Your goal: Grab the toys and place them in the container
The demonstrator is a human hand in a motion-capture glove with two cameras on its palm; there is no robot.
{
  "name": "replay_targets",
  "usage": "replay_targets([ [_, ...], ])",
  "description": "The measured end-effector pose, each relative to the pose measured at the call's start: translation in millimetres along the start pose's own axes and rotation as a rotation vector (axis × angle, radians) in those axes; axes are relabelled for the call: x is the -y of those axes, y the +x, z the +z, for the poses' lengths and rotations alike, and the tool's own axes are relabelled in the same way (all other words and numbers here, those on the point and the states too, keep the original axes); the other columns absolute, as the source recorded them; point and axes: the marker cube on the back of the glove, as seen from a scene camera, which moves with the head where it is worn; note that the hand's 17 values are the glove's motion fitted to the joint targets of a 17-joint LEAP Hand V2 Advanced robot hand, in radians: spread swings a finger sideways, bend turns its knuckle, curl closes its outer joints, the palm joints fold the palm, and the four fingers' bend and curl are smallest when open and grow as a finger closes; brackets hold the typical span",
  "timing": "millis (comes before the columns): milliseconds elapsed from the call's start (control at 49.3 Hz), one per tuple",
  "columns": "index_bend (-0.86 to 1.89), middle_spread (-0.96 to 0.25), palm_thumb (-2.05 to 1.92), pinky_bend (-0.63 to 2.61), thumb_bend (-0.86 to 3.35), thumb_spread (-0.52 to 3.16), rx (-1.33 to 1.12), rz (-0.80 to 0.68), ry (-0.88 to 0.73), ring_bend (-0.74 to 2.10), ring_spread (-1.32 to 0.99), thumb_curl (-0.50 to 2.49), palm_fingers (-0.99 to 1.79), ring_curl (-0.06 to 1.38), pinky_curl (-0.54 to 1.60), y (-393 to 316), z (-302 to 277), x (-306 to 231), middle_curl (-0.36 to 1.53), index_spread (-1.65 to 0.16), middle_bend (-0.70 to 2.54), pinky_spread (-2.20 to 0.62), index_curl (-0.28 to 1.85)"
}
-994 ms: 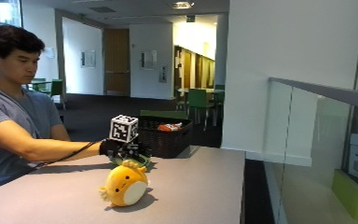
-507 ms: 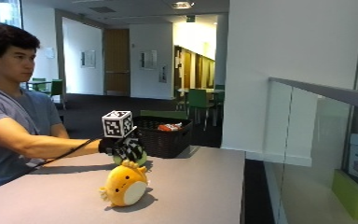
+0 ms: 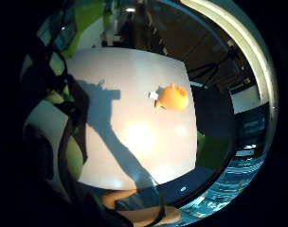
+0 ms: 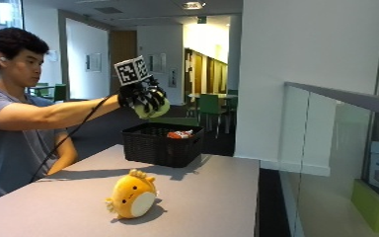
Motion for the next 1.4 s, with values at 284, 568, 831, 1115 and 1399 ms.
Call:
replay_targets([
  [284, 0.15, -0.49, 0.69, 1.15, 0.21, 0.9, -0.023, -0.118, -0.004, 0.97, -0.5, 0.74, 0.83, 0.53, 0.4, -117.4, 9.4, -14.5, 0.5, -0.39, 0.33, -0.43, 0.25],
  [568, 0.14, -0.5, 0.68, 1.15, 0.18, 0.9, -0.02, -0.281, -0.035, 0.97, -0.5, 0.8, 0.81, 0.53, 0.41, -128.0, 12.7, -16.8, 0.56, -0.39, 0.29, -0.43, 0.23],
  [831, 0.0, -0.25, -0.03, 1.4, -0.2, 1.0, -0.038, -0.325, -0.252, 0.92, -0.32, 0.59, 0.05, 0.58, 0.5, -113.2, 24.8, -24.1, 0.56, -0.33, 0.11, -0.34, 0.17],
  [1115, 0.13, -0.02, -0.19, 1.5, -0.14, 0.92, -0.163, -0.308, -0.129, 0.82, -0.08, 0.37, -0.06, 0.45, 0.44, -113.2, -1.7, -28.0, 0.46, -0.31, 0.19, -0.14, 0.15],
  [1399, 0.15, 0.0, -0.15, 1.39, -0.11, 0.94, -0.239, -0.033, -0.072, 0.61, 0.0, 0.26, -0.12, 0.37, 0.38, 89.8, -24.5, 22.5, 0.43, -0.32, 0.18, -0.03, 0.2],
])
